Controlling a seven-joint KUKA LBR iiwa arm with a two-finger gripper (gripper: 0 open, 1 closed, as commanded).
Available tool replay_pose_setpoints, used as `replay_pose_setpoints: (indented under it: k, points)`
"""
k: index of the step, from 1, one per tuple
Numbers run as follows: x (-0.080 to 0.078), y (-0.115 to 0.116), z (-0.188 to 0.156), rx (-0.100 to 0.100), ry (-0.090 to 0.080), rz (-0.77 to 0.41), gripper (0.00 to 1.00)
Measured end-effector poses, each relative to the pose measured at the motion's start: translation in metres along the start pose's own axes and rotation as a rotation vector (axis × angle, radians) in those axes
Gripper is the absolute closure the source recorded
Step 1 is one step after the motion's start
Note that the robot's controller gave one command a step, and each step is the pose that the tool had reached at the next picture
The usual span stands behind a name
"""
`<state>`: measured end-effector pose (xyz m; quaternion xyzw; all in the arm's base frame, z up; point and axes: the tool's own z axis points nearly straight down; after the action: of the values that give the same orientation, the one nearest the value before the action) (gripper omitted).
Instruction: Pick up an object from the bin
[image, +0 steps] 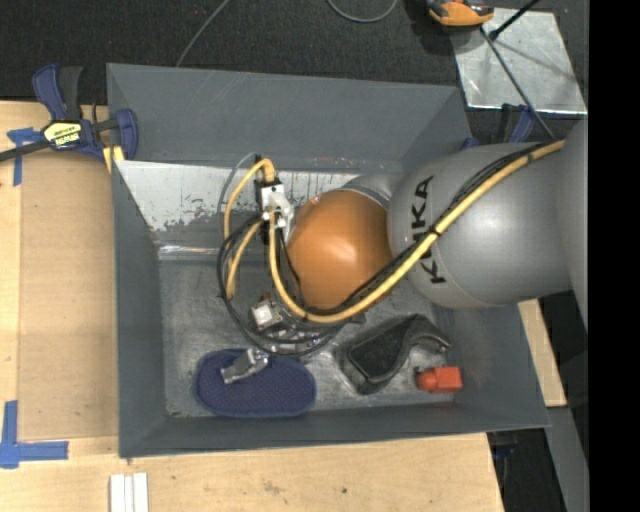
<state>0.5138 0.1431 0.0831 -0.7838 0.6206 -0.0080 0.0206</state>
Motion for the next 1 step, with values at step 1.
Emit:
replay_pose_setpoints:
  k: [1]
  points:
    - [-0.0210, -0.0084, -0.0139, -0.025, 0.005, -0.239, 0.00]
